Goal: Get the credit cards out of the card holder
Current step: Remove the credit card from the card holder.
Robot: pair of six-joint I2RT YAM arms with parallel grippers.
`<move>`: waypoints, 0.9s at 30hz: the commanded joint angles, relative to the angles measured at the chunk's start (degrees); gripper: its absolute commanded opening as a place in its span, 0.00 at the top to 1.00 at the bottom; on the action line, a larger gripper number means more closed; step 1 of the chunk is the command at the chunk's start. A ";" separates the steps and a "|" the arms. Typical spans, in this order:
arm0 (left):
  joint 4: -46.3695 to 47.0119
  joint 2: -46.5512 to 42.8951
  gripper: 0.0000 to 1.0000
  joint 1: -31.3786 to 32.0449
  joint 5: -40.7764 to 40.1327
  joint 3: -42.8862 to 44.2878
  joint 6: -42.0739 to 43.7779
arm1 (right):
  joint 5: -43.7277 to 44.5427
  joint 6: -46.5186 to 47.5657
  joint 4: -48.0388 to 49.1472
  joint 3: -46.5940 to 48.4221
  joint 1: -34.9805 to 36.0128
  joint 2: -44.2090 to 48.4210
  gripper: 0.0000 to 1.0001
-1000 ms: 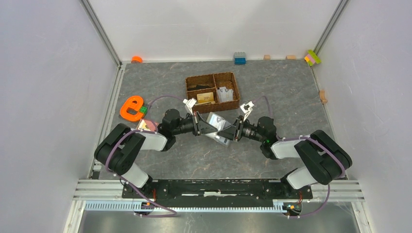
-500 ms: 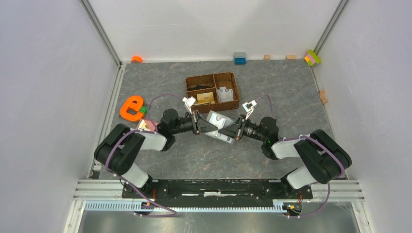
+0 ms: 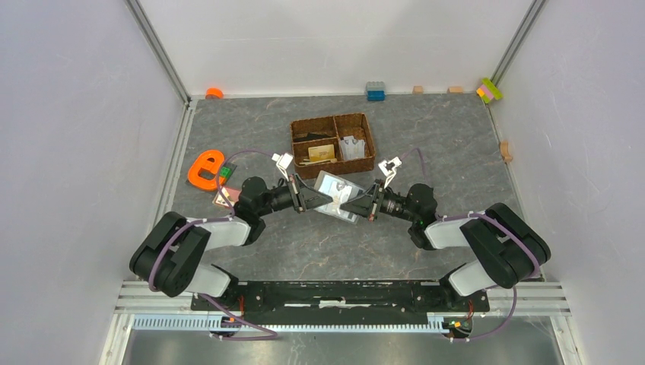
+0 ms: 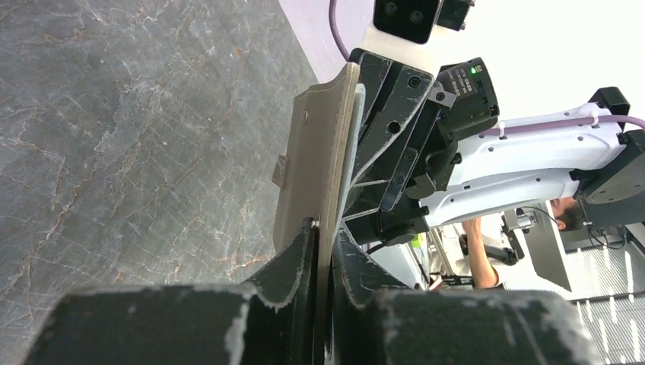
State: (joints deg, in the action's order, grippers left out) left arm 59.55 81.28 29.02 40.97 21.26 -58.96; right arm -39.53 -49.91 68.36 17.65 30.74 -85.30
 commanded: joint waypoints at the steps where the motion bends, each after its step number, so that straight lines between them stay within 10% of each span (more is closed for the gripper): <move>1: 2.84 -3.27 0.89 -0.04 0.43 0.69 0.95 | 1.38 0.77 0.58 -0.50 -0.51 0.12 1.00; 5: 2.42 -2.54 0.98 -0.03 0.71 0.96 0.97 | 0.27 0.35 2.06 -0.47 -0.51 -0.07 0.99; 13: 7.82 -2.29 0.98 0.23 2.00 0.20 -1.51 | -0.81 -2.13 7.95 -1.61 -0.51 -0.15 0.64; 27: 10.05 -1.42 0.98 3.18 1.74 0.35 -1.47 | -2.22 -10.11 22.93 -4.62 -2.70 0.37 0.63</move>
State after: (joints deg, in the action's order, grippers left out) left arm 65.36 80.42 31.18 41.10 21.19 -59.53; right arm -41.41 -58.35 83.26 14.00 28.86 -85.36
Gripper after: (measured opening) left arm 0.054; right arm 0.379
